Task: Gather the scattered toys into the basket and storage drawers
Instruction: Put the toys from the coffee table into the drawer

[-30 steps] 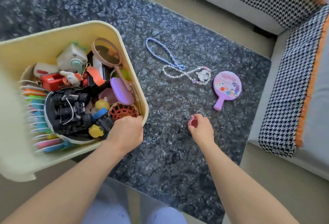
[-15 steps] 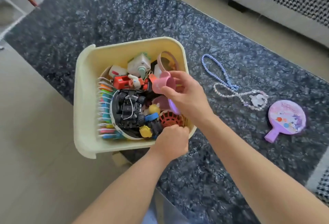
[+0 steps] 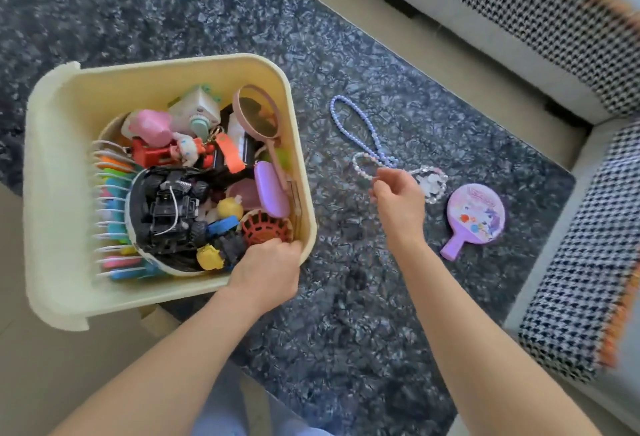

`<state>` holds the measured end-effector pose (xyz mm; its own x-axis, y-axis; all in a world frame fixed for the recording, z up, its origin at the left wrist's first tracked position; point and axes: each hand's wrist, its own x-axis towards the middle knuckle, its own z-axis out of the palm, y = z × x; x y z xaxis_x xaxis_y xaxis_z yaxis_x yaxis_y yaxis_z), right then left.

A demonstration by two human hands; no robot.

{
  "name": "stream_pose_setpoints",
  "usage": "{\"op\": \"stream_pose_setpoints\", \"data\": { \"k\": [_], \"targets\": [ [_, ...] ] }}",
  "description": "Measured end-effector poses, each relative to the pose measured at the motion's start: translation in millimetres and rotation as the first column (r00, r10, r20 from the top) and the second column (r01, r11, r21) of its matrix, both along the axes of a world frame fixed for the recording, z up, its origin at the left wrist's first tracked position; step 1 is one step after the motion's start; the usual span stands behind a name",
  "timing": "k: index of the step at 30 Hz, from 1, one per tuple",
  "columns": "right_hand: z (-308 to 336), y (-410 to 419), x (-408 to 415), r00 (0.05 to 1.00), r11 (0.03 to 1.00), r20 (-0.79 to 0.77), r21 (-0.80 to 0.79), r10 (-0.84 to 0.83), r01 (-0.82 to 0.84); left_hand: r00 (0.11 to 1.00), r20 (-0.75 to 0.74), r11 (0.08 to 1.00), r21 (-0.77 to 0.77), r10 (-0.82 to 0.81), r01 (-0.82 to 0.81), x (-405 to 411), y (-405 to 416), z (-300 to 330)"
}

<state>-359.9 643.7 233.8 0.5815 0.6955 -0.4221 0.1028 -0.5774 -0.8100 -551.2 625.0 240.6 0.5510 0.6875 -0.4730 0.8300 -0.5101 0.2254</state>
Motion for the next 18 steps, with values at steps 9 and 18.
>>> {"op": "stream_pose_setpoints", "data": {
  "k": [9, 18],
  "targets": [
    [-62, 41, 50, 0.677, 0.718, 0.331, -0.547, 0.657, -0.43, 0.992, 0.088, 0.989, 0.127, -0.094, 0.082, -3, 1, -9],
    [-92, 37, 43, 0.553, 0.63, 0.368, -0.658, 0.747, -0.412, 0.987, 0.115, 0.985, 0.142, -0.116, 0.099, -4, 1, -15]
  ]
}}
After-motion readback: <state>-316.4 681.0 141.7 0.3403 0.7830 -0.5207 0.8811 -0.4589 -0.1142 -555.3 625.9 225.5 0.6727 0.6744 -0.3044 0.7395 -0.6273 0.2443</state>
